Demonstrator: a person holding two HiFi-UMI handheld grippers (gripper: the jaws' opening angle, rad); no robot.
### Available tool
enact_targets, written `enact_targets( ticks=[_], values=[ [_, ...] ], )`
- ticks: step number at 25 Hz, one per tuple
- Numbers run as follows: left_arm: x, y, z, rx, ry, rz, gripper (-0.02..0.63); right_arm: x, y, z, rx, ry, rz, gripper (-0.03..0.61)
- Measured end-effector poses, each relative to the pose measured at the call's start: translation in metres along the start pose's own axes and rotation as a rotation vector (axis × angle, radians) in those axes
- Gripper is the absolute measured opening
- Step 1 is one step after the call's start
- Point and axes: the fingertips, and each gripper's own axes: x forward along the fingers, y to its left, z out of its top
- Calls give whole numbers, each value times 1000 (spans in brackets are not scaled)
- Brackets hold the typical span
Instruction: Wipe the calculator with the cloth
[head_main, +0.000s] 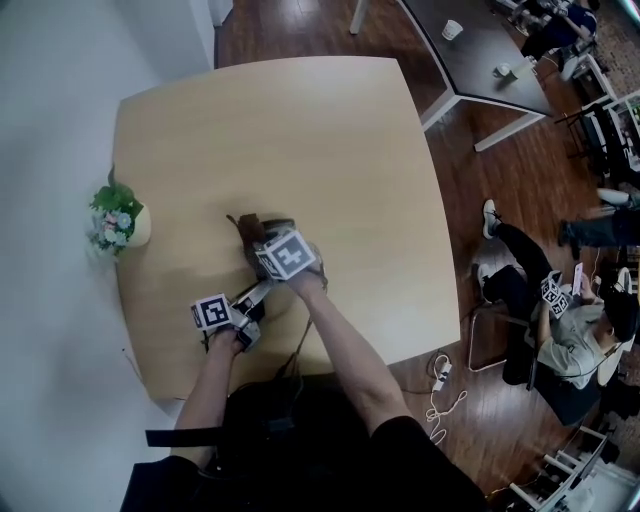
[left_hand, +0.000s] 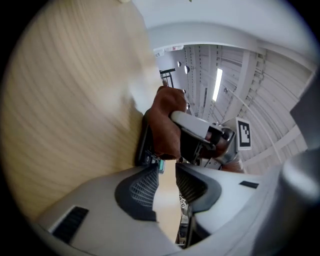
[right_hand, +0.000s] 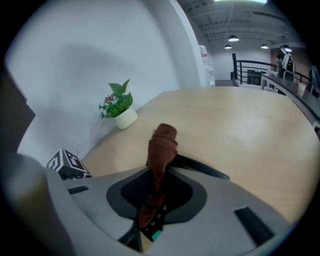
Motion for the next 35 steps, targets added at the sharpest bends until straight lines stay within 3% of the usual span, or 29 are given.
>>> enact_targets(
  ticks=[8, 11, 13, 15, 17, 19, 23, 26, 30, 33, 35],
  values=[
    [-1, 0, 2, -7, -1, -4, 115, -52, -82, -37, 158, -32, -133, 71],
    [0, 0, 1, 6, 6, -14, 115, -70, -90, -38, 175, -44, -203, 67],
    [-1, 1, 1, -16, 1, -11, 115, -70, -64, -16, 138, -90, -158, 67],
    [-2, 1, 1, -24, -5, -6, 115, -57, -19, 11, 59, -131, -48, 67],
    [-2, 2, 1, -16, -10, -5, 115, -36, 23, 26, -15, -134, 48, 67],
    [-1, 0, 1, -18, -15, -7, 115, -14, 38, 26, -67, -99, 66, 67],
    [-1, 2, -5, -72, -12, 3, 115, -4, 1, 3, 1, -41, -8, 69],
    [-1, 0, 1, -6, -1, -10, 115, -26, -36, -8, 83, -71, -54, 71],
    [-2, 0, 1, -19, -11, -16, 115, -56, -83, -32, 191, -75, -99, 71],
    [-4, 1, -4, -62, -23, -6, 115, -78, -115, -60, 211, -22, -199, 69],
    [-9, -5, -5, -77, -51, -42, 115, -91, -125, -67, 191, -3, -266, 67]
  ],
)
